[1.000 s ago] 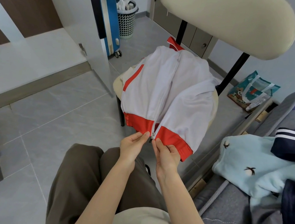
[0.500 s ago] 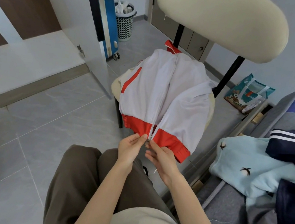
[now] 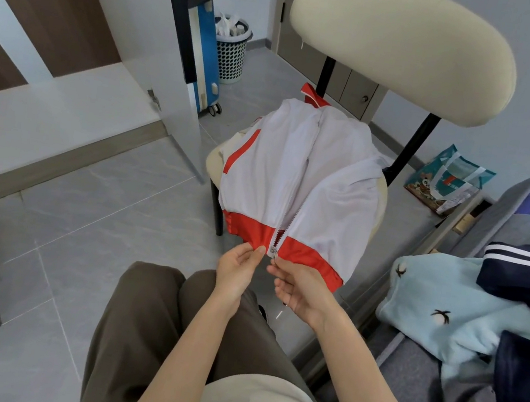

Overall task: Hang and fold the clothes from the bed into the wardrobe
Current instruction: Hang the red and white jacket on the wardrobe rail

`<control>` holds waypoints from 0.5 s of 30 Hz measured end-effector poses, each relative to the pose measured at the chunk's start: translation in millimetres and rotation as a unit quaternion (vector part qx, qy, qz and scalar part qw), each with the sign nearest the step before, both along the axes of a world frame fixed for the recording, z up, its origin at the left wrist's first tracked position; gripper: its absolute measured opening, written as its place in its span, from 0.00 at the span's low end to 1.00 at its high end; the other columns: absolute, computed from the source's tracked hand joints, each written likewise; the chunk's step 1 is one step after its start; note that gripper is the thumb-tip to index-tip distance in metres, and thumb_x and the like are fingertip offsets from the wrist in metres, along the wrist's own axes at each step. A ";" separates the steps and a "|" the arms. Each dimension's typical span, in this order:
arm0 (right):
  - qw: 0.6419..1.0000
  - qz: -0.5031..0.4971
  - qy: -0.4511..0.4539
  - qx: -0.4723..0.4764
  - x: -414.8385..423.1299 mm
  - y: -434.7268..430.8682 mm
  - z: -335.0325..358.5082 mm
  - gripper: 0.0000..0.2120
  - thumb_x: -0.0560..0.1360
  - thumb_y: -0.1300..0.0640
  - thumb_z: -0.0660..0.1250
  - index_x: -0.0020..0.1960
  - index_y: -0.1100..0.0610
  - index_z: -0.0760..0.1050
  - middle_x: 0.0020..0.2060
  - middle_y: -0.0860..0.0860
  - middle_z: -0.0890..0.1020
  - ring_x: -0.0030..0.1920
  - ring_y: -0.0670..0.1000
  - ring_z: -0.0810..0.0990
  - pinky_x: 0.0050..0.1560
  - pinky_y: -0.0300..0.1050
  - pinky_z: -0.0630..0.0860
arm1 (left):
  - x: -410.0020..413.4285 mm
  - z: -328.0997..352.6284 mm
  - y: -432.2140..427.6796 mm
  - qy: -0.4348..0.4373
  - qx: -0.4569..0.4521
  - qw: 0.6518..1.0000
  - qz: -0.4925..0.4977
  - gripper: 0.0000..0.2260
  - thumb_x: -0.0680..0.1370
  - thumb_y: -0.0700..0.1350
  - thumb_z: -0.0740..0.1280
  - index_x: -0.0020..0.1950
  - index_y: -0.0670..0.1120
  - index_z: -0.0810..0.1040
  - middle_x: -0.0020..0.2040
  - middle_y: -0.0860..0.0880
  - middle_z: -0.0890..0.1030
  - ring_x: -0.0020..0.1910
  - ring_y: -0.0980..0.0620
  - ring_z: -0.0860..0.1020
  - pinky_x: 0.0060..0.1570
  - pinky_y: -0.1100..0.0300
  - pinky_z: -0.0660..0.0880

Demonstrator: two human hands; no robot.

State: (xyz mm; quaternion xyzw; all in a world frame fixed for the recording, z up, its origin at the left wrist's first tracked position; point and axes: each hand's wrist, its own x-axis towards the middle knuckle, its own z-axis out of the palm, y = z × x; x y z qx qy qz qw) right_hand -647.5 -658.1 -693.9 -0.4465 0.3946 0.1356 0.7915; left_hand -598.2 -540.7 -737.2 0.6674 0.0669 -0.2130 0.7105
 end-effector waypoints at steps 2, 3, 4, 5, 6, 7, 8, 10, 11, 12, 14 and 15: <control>1.000 -0.003 0.003 0.015 4.1 -4.1 6.4 0.04 0.76 0.60 0.70 0.48 0.61 0.80 0.35 0.52 0.85 0.26 0.43 0.77 0.27 0.34 0.75 | -0.2 -0.6 -1.4 -0.013 0.021 1.000 -0.006 0.07 0.79 0.46 0.66 0.49 0.43 0.81 0.44 0.52 0.83 0.42 0.63 0.79 0.43 0.72 0.73; 1.000 0.009 0.003 0.001 6.1 -5.7 9.5 0.05 0.76 0.60 0.69 0.48 0.62 0.80 0.35 0.52 0.85 0.26 0.43 0.78 0.26 0.33 0.75 | 0.0 -1.2 -2.0 -0.018 0.032 0.999 -0.009 0.08 0.80 0.46 0.65 0.48 0.42 0.79 0.43 0.51 0.82 0.41 0.61 0.78 0.43 0.71 0.72; 0.999 0.037 0.000 -0.040 7.6 -6.9 11.3 0.06 0.76 0.60 0.69 0.49 0.63 0.81 0.36 0.52 0.85 0.28 0.43 0.80 0.26 0.33 0.75 | 0.2 -1.6 -2.6 -0.023 0.043 0.999 -0.012 0.08 0.80 0.46 0.65 0.46 0.41 0.78 0.42 0.49 0.80 0.41 0.58 0.76 0.43 0.69 0.71; 0.992 0.074 -0.006 -0.102 8.8 -7.6 12.1 0.07 0.77 0.60 0.69 0.51 0.64 0.81 0.37 0.53 0.86 0.30 0.44 0.82 0.28 0.33 0.75 | 0.2 -1.9 -3.1 -0.031 0.053 0.998 -0.014 0.09 0.80 0.45 0.65 0.45 0.41 0.76 0.41 0.48 0.78 0.40 0.57 0.75 0.43 0.68 0.71; 0.979 0.110 -0.014 -0.169 10.3 -7.8 13.3 0.08 0.77 0.60 0.68 0.51 0.65 0.81 0.36 0.53 0.86 0.31 0.44 0.83 0.29 0.33 0.76 | -0.3 -1.7 -3.8 -0.038 0.060 0.997 -0.016 0.09 0.80 0.45 0.64 0.44 0.41 0.75 0.41 0.47 0.78 0.40 0.56 0.74 0.43 0.67 0.71; 0.965 0.136 -0.023 -0.224 12.4 -7.7 15.0 0.09 0.77 0.61 0.68 0.51 0.67 0.81 0.35 0.53 0.85 0.30 0.44 0.83 0.29 0.33 0.76 | -0.9 -1.4 -4.3 -0.045 0.063 0.997 -0.019 0.09 0.81 0.45 0.64 0.43 0.41 0.74 0.40 0.47 0.77 0.40 0.56 0.74 0.43 0.67 0.71; 0.955 0.152 -0.028 -0.254 15.8 -8.3 16.8 0.09 0.77 0.61 0.68 0.51 0.68 0.81 0.35 0.53 0.85 0.30 0.44 0.83 0.29 0.34 0.77 | -1.4 -1.0 -5.0 -0.051 0.067 0.996 -0.020 0.10 0.81 0.44 0.63 0.42 0.41 0.73 0.39 0.46 0.75 0.39 0.55 0.73 0.42 0.66 0.70; 0.957 0.159 -0.023 -0.242 23.9 -12.1 21.7 0.08 0.77 0.62 0.68 0.50 0.68 0.80 0.34 0.53 0.85 0.30 0.44 0.83 0.29 0.33 0.76 | -1.4 -1.3 -5.8 -0.058 0.071 0.996 -0.019 0.11 0.81 0.43 0.63 0.39 0.43 0.69 0.36 0.46 0.72 0.36 0.55 0.69 0.39 0.64 0.68; 0.966 0.150 -0.013 -0.210 28.5 -15.9 24.7 0.07 0.77 0.62 0.67 0.48 0.67 0.80 0.34 0.54 0.85 0.30 0.44 0.83 0.28 0.33 0.76 | -1.3 -1.4 -6.0 -0.058 0.068 0.996 -0.018 0.11 0.81 0.42 0.63 0.39 0.44 0.69 0.35 0.48 0.72 0.35 0.57 0.69 0.39 0.64 0.67; 0.977 0.134 -0.003 -0.168 33.3 -19.7 28.0 0.06 0.77 0.64 0.67 0.47 0.66 0.80 0.34 0.54 0.85 0.30 0.44 0.83 0.27 0.32 0.76 | -1.0 -1.6 -6.2 -0.056 0.065 0.996 -0.019 0.10 0.81 0.42 0.63 0.40 0.43 0.70 0.35 0.48 0.74 0.34 0.58 0.70 0.40 0.64 0.68; 0.989 0.105 0.004 -0.108 43.0 -28.7 34.8 0.04 0.77 0.65 0.67 0.45 0.66 0.80 0.33 0.54 0.85 0.30 0.44 0.83 0.27 0.31 0.75 | -0.1 -3.4 -6.3 -0.052 0.064 0.996 -0.023 0.06 0.81 0.41 0.62 0.46 0.41 0.74 0.40 0.47 0.78 0.38 0.57 0.74 0.43 0.65 0.70; 0.990 0.099 0.002 -0.101 48.3 -33.9 38.4 0.04 0.77 0.65 0.67 0.46 0.66 0.79 0.33 0.54 0.85 0.30 0.44 0.83 0.27 0.31 0.75 | 0.3 -4.2 -6.5 -0.049 0.064 0.997 -0.022 0.05 0.81 0.41 0.62 0.48 0.41 0.75 0.43 0.48 0.80 0.41 0.57 0.76 0.44 0.66 0.71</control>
